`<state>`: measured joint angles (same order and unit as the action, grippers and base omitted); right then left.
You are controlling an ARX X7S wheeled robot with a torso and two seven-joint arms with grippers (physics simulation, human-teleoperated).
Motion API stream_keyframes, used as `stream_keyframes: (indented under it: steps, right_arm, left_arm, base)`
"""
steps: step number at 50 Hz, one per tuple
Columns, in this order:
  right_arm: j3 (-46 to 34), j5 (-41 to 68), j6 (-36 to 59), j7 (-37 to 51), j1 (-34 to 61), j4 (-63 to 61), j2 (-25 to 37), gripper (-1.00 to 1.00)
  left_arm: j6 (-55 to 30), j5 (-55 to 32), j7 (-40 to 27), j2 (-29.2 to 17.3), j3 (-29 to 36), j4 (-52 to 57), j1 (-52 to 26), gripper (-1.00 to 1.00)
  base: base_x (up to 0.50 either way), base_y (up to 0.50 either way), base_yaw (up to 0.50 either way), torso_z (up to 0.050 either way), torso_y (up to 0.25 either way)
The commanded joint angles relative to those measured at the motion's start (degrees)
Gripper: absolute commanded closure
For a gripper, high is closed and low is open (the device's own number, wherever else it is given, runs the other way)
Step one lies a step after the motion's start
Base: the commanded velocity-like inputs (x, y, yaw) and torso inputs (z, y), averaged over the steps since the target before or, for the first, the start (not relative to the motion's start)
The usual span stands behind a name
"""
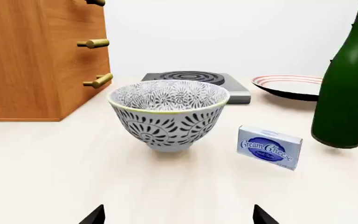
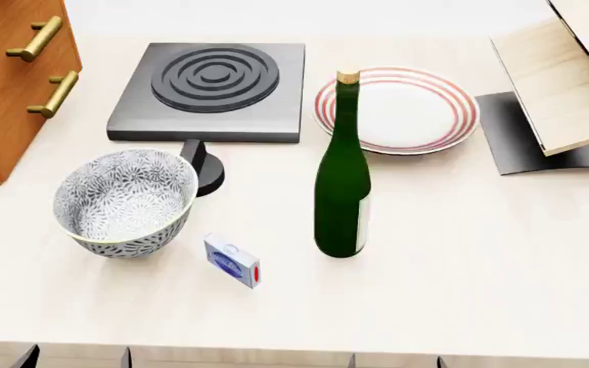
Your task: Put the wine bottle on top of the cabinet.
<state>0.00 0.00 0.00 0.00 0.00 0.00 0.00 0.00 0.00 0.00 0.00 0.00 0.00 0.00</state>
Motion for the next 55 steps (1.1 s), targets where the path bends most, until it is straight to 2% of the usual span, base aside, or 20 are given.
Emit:
stream_keyframes:
  steps: [1,12,14,25,33,34,36,40,41,42,43,44,55]
  right_arm:
    - [-1.02,0.79,0.03,1.02,0.0,-0.05,0.79,-1.0]
    - [-3.13,2.86,0.5,3.24,0.04,-0.36,2.61,-1.0]
    - [-3.42,2.99,0.62,3.57,-0.06,-0.6,2.82,-1.0]
    - [-4.96,3.37,-0.2,4.68,-0.09,-0.65,3.93,-1.0]
    - [-5.86,2.96,3.46,6.73,-1.1,-8.33,4.32,-1.0]
    - [-6.97,2.29,5.74,6.65,-1.36,-13.5,4.55,-1.0]
    - [-7.5,2.52,8.23,6.59,-1.6,-18.06,4.83,-1.0]
    - [-8.12,2.82,11.84,6.84,-1.65,-24.94,5.32,-1.0]
    - [-9.96,4.11,20.44,7.66,1.02,-33.54,5.57,-1.0]
    - [-7.69,-0.34,29.03,1.09,-0.06,-42.13,0.3,-1.0]
    - [-8.13,0.01,33.25,1.92,1.17,-50.73,0.71,-1.0]
    - [-8.03,0.35,33.43,2.58,1.35,-59.06,1.02,-1.0]
    - [-8.55,2.69,33.55,5.19,1.95,-59.43,3.2,-1.0]
  left_arm:
    - [0.02,-0.67,-0.79,-0.67,0.79,-0.05,-0.04,-1.0]
    - [-2.31,-1.24,-4.24,-2.75,3.05,0.68,-0.18,-1.0]
    - [0.45,-2.81,-3.75,-2.77,2.88,0.41,-0.12,-1.0]
    - [0.26,-2.97,-4.94,-4.02,4.45,0.64,0.09,-1.0]
    - [-2.32,-4.61,-4.13,-5.62,5.5,9.03,2.65,-1.0]
    - [-6.31,-4.37,-4.22,-6.07,6.27,15.65,3.13,-1.0]
    - [-8.57,-4.66,-4.5,-6.44,6.49,20.79,3.78,-1.0]
    - [-11.54,-4.04,-5.21,-7.3,7.01,26.54,3.67,-1.0]
    - [-20.13,2.23,-5.41,-8.0,11.95,35.14,0.09,-1.0]
    - [-28.72,8.7,3.18,-0.4,8.73,43.73,1.77,-1.0]
    - [-33.79,9.25,3.7,-0.6,9.84,52.33,0.4,-1.0]
    - [-33.79,8.95,3.43,-0.78,9.91,59.88,0.23,-1.0]
    - [-33.3,9.85,3.83,-0.28,10.65,59.97,0.27,-1.0]
  base:
    - [0.0,0.0,0.0,0.0,0.0]
    - [0.0,0.0,0.0,0.0,0.0]
    - [0.0,0.0,0.0,0.0,0.0]
    - [0.0,0.0,0.0,0.0,0.0]
    - [0.0,0.0,0.0,0.0,0.0]
    - [0.0,0.0,0.0,0.0,0.0]
    - [0.0,0.0,0.0,0.0,0.0]
    - [0.0,0.0,0.0,0.0,0.0]
    - [0.0,0.0,0.0,0.0,0.0]
    - [0.0,0.0,0.0,0.0,0.0]
    - [0.0,0.0,0.0,0.0,0.0]
    - [0.0,0.0,0.0,0.0,0.0]
    - [0.0,0.0,0.0,0.0,0.0]
